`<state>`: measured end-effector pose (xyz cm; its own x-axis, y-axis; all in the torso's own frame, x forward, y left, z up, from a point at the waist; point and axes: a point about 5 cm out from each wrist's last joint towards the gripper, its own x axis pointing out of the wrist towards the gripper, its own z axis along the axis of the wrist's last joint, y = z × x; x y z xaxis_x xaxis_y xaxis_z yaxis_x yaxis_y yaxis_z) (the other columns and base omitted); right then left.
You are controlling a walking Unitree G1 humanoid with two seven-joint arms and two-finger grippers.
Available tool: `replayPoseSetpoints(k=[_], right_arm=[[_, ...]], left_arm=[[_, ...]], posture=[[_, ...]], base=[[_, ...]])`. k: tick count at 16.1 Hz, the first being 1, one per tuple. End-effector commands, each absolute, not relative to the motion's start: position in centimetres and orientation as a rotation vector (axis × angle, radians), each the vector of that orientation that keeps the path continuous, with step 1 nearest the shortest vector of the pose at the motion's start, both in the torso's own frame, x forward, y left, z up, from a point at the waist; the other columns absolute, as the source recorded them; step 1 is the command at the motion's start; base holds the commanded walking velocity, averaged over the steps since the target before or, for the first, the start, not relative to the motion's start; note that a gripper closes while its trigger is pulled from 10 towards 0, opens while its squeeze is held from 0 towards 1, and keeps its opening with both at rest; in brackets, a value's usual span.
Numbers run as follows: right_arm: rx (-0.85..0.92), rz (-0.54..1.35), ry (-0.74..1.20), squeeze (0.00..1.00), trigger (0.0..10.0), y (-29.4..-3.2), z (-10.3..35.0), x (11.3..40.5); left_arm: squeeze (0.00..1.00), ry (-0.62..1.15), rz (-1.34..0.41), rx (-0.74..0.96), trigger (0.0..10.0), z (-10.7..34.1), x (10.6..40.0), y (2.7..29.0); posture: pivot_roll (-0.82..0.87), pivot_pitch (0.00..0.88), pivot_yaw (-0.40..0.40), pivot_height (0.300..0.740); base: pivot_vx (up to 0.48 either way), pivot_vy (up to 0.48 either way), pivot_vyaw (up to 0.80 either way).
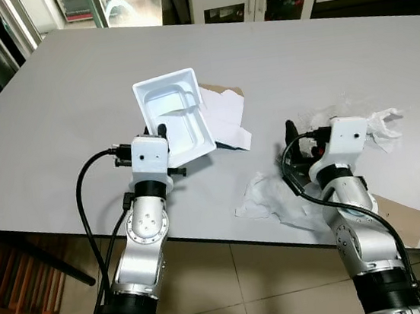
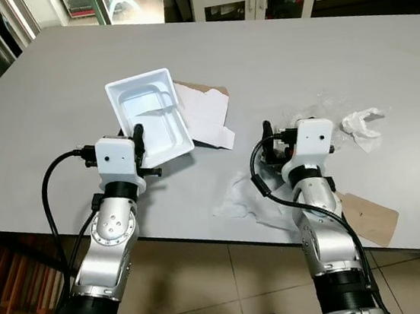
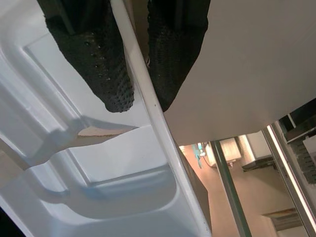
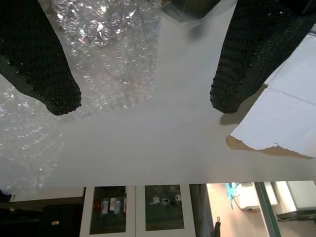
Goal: Picking trash to rubbish bin
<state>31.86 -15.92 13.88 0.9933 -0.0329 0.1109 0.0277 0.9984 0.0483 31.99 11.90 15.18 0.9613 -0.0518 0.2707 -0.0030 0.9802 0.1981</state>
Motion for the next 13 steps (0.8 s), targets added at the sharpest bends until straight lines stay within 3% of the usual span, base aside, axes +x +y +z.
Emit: replayPoseSetpoints(k=[1,13], right_arm=[[0.045,-0.023,-0.125,0.00,10.0,-15.7,14.2,32.2],[0.034,0.027,-0.131,0.00,10.0,-14.8,14.7,33.0]], left_arm=[[0.00,-0.290,-0.026,0.189,10.0,15.5,32.2,11.8],[0.00,-0.299,-0.042,0.170,10.0,15.7,33.1,10.9]], posture=[[-0.05,0.119,0.058,0.740],[-0.05,0.092,0.034,0.740]], base=[[0.000,0.000,0.00],[0.000,0.000,0.00]])
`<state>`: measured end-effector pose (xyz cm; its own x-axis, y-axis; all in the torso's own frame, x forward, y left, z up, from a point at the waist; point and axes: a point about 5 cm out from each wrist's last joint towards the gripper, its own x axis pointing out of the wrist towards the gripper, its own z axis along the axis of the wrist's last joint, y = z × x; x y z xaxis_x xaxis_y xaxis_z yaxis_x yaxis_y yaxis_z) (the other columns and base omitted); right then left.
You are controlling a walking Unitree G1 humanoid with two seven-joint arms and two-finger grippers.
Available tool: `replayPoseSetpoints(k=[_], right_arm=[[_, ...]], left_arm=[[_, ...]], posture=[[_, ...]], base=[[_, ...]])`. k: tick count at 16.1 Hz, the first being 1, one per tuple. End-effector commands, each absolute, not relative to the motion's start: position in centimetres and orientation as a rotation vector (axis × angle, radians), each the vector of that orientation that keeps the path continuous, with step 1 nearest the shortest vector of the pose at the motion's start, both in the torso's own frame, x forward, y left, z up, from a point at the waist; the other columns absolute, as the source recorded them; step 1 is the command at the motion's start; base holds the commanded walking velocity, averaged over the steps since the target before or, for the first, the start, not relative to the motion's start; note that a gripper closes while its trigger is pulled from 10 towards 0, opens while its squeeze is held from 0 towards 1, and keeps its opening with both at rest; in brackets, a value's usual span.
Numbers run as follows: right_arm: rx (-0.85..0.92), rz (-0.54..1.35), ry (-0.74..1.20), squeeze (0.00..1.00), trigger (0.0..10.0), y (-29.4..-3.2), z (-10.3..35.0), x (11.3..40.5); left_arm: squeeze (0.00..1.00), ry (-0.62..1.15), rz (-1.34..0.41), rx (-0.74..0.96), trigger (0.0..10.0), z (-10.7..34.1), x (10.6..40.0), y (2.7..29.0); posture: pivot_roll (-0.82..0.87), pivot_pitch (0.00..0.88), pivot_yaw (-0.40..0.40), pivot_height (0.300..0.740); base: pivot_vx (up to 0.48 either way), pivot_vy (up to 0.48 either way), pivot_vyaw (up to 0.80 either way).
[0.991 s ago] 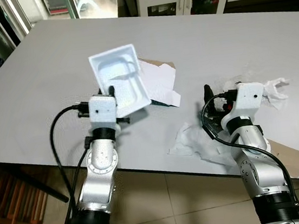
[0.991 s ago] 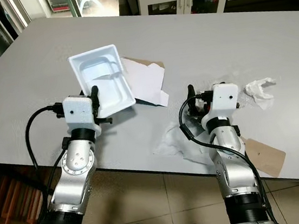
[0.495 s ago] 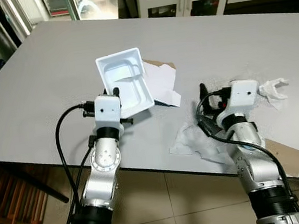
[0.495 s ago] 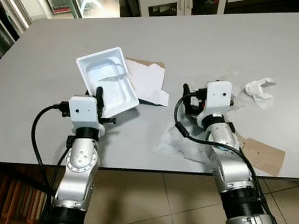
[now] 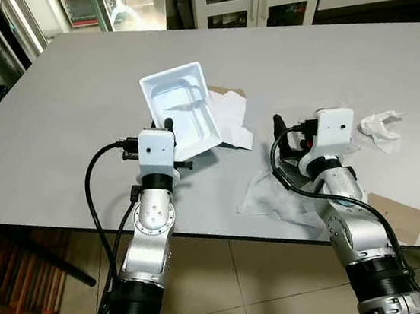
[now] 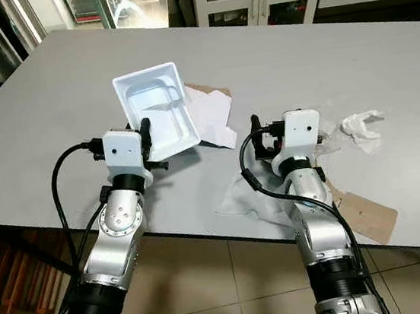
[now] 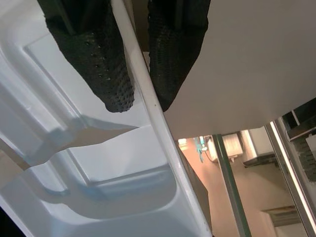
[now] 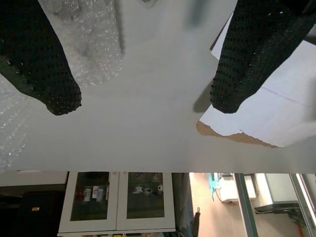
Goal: Picking trash to rubbish bin
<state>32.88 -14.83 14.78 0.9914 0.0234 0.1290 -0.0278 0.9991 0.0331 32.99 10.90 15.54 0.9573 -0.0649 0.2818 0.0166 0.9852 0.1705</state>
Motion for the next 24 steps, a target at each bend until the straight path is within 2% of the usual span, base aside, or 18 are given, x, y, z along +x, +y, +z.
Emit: replayPoseSetpoints(k=[1,15,24], right_arm=[[0.035,0.028,-0.131,0.00,10.0,-14.7,14.7,33.0],[0.034,0.035,-0.109,0.00,10.0,-14.4,13.9,32.1],[0.037,0.040,-0.070,0.00,10.0,-14.1,13.0,30.9]], left_arm=[[0.00,-0.299,-0.040,0.172,10.0,15.7,33.1,11.0],[0.00,-0.277,-0.066,0.154,10.0,15.0,32.3,10.6],[0.00,-0.256,-0.071,0.137,10.0,14.4,31.1,10.7]], posture=[[-0.05,0.093,0.036,0.740],[-0.06,0.107,0.041,0.740],[-0.04,0.179,0.034,0.740]], base=[[0.000,0.000,0.00],[0.000,0.000,0.00],[0.000,0.000,0.00]])
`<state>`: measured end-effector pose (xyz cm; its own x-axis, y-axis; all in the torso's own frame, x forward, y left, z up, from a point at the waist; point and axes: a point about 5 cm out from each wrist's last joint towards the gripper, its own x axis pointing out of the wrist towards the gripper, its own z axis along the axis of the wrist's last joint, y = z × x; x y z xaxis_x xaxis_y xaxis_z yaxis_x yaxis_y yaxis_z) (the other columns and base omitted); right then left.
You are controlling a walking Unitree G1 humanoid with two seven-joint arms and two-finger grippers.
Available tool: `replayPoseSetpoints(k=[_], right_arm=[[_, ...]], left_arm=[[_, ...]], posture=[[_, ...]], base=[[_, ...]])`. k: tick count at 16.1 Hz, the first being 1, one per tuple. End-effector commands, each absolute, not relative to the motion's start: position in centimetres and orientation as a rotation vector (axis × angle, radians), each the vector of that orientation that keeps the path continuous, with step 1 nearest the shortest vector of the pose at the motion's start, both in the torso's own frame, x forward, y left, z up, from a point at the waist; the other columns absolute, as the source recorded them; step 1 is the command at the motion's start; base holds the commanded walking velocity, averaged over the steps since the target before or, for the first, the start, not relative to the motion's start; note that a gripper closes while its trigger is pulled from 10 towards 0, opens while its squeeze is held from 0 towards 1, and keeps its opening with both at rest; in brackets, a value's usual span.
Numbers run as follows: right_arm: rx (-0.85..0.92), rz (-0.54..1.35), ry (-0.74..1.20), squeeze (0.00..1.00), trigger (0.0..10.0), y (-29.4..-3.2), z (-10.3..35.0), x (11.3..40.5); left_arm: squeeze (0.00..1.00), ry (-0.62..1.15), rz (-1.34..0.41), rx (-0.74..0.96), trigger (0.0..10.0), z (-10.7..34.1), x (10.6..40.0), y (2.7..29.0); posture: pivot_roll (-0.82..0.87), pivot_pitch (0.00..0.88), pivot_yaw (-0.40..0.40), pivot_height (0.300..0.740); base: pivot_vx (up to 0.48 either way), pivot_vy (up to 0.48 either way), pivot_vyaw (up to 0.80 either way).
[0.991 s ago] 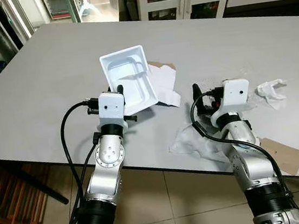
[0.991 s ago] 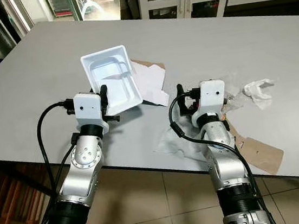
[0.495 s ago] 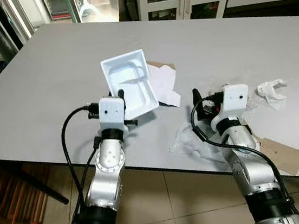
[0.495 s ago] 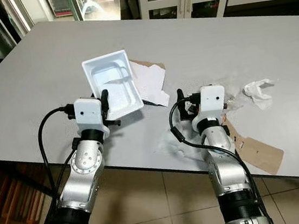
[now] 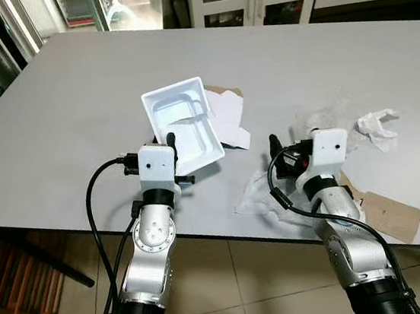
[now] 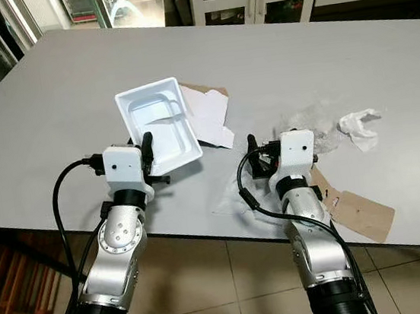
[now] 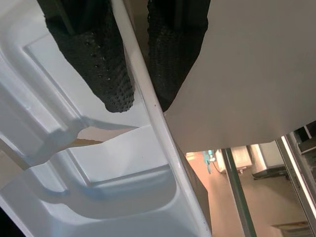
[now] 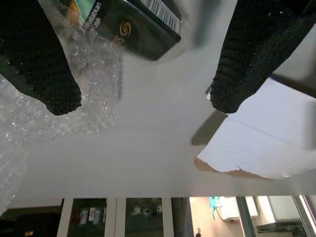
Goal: Picking trash to rubbish bin
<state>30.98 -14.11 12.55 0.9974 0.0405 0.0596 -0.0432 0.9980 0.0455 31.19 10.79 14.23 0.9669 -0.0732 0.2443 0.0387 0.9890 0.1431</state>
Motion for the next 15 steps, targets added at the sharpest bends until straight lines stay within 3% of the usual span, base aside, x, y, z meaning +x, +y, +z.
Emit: replayPoseSetpoints(k=[1,15], right_arm=[[0.037,0.039,-0.069,0.00,10.0,-14.11,12.99,30.91],[0.039,0.038,-0.073,0.00,10.0,-14.04,13.24,31.25]], left_arm=[[0.00,-0.255,-0.071,0.138,10.0,14.43,31.13,10.69],[0.00,-0.248,-0.073,0.141,10.0,14.65,31.55,10.53]], posture=[[-0.04,0.179,0.034,0.740],[-0.05,0.168,0.040,0.740]], base=[[0.000,0.000,0.00],[0.000,0.000,0.00]])
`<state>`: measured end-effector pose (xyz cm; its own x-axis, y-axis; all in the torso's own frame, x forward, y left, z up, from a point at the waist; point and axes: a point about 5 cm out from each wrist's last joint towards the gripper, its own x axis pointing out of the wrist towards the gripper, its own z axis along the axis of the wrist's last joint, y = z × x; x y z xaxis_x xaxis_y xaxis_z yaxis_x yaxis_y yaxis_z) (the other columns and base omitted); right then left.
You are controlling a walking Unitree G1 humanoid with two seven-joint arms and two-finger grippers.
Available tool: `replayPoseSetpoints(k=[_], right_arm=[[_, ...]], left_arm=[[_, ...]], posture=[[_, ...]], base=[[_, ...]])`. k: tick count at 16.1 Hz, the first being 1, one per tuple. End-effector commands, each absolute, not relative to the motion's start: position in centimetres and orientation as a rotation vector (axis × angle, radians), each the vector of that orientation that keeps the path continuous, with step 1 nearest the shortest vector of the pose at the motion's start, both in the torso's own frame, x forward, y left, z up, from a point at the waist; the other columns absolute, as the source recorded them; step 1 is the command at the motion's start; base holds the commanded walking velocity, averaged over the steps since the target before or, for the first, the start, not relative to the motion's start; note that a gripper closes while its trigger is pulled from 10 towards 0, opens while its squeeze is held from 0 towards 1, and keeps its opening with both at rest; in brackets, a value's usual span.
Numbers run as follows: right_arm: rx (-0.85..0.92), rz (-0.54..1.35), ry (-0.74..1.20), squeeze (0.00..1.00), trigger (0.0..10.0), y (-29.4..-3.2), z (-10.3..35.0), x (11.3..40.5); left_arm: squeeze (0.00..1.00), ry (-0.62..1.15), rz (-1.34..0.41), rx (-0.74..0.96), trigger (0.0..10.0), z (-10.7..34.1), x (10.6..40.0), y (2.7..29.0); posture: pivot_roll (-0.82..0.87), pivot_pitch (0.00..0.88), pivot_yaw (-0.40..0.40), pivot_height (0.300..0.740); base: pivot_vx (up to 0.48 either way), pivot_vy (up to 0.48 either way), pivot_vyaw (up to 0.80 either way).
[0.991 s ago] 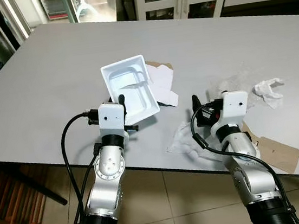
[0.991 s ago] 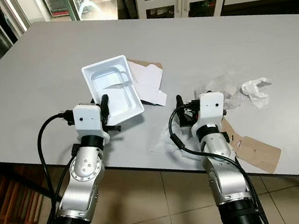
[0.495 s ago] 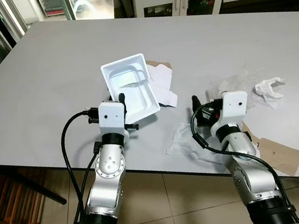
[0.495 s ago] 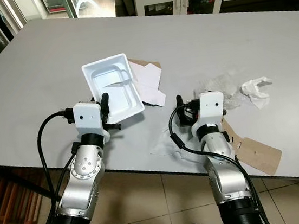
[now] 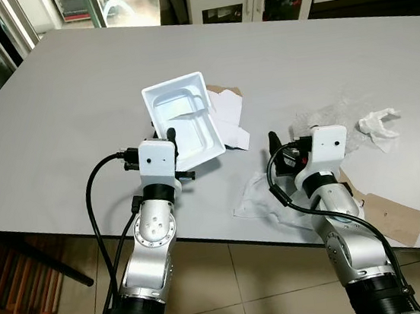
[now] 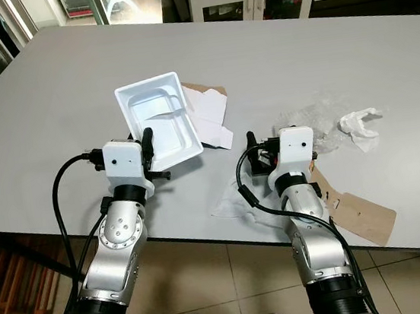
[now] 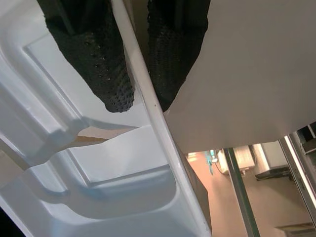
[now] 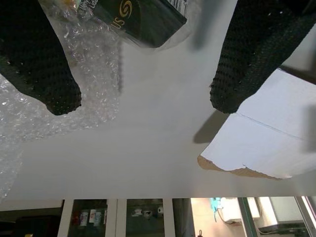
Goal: Picking trash to rubbish bin
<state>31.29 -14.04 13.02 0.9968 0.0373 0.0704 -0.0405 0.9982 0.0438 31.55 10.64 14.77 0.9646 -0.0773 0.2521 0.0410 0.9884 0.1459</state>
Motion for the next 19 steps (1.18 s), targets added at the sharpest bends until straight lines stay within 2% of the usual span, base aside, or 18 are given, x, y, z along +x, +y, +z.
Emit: replayPoseSetpoints(k=[1,7,19], right_arm=[[0.038,0.038,-0.072,0.00,10.0,-14.05,13.23,31.25],[0.030,0.042,-0.069,0.00,10.0,-14.09,13.24,31.27],[0.037,0.044,-0.064,0.00,10.0,-14.06,13.15,31.30]], left_arm=[[0.00,-0.248,-0.073,0.141,10.0,14.65,31.55,10.52],[0.00,-0.245,-0.069,0.136,10.0,14.62,31.57,10.49],[0.00,-0.237,-0.066,0.133,10.0,14.45,31.66,10.49]], posture=[[-0.05,0.168,0.039,0.740],[-0.05,0.169,0.035,0.740],[-0.05,0.162,0.034,0.740]], base=[[0.000,0.000,0.00],[0.000,0.000,0.00],[-0.302,0.000,0.00]])
